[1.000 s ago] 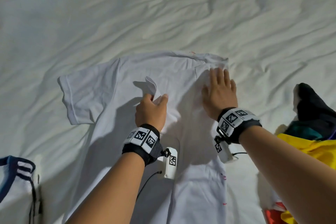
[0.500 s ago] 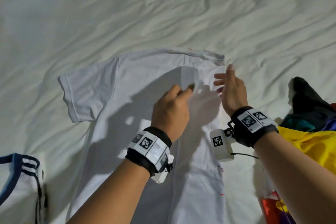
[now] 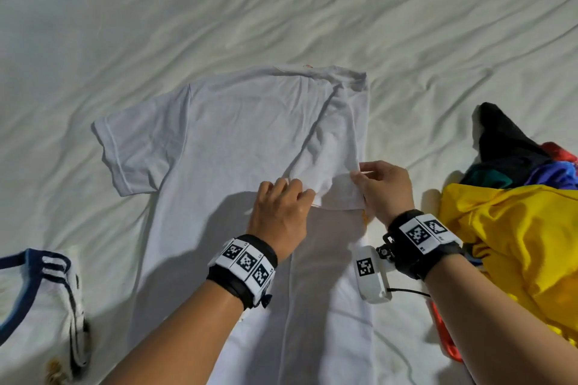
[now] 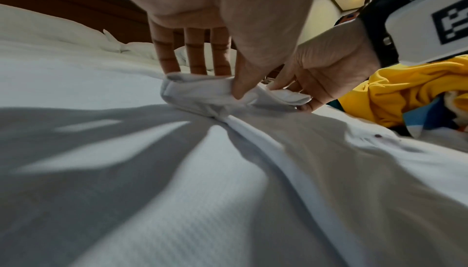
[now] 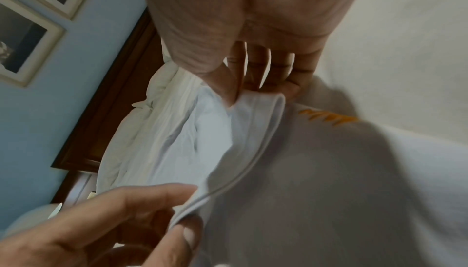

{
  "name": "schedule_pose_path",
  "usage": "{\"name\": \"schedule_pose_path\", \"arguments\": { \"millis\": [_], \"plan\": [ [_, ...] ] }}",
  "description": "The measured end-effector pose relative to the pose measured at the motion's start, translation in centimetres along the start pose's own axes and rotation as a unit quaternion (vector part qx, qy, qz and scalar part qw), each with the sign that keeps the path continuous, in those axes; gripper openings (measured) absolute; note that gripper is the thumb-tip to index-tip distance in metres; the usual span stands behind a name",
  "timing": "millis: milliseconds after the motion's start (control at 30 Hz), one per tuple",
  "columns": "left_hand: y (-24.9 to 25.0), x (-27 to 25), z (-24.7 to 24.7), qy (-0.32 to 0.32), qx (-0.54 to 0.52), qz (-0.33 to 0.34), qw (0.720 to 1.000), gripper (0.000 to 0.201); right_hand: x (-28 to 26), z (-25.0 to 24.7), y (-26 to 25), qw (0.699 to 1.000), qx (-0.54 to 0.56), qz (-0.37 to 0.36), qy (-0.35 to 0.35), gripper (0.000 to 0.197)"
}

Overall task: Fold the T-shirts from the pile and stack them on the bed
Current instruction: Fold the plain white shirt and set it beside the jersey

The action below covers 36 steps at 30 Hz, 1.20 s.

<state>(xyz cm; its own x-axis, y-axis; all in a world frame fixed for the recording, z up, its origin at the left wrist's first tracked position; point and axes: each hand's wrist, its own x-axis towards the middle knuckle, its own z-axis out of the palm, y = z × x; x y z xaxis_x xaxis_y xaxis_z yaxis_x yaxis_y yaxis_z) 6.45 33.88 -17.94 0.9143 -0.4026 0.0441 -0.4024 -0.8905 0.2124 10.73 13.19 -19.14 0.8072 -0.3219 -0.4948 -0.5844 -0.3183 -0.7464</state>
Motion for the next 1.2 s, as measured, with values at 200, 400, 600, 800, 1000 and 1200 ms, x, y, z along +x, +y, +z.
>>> {"name": "schedule_pose_path", "arguments": {
  "millis": [200, 400, 600, 800, 1000, 1200],
  "plan": [
    [0.1, -0.9, 0.6, 0.029, -0.002, 0.044, 0.999, 0.02, -1.8, -0.8, 0.8, 0.999, 0.003, 0.026, 0.042, 0.015],
    [-0.1, -1.8, 1.6, 0.034, 0.012, 0.056, 0.998, 0.014, -2.7, -0.8, 1.8, 0.997, -0.005, 0.051, 0.052, 0.014],
    [-0.1, -1.8, 1.5, 0.057, -0.038, 0.02, 0.997, 0.022, -2.8, -0.5, 1.8, 0.997, -0.015, 0.059, 0.052, 0.013],
    [-0.9, -0.7, 0.1, -0.032, -0.172, -0.355, 0.918, 0.03, -2.8, -0.1, 1.5, 0.996, -0.001, 0.05, 0.069, 0.019],
    [-0.2, -0.5, -0.1, 0.069, -0.329, -0.437, 0.834, 0.019, -3.1, 0.6, 1.8, 0.994, 0.012, 0.044, 0.104, 0.011],
    [-0.9, -1.8, 0.5, 0.059, -0.327, -0.463, 0.821, 0.017, -3.1, 0.5, 2.4, 0.994, 0.003, 0.035, 0.1, 0.01]
  ]
}}
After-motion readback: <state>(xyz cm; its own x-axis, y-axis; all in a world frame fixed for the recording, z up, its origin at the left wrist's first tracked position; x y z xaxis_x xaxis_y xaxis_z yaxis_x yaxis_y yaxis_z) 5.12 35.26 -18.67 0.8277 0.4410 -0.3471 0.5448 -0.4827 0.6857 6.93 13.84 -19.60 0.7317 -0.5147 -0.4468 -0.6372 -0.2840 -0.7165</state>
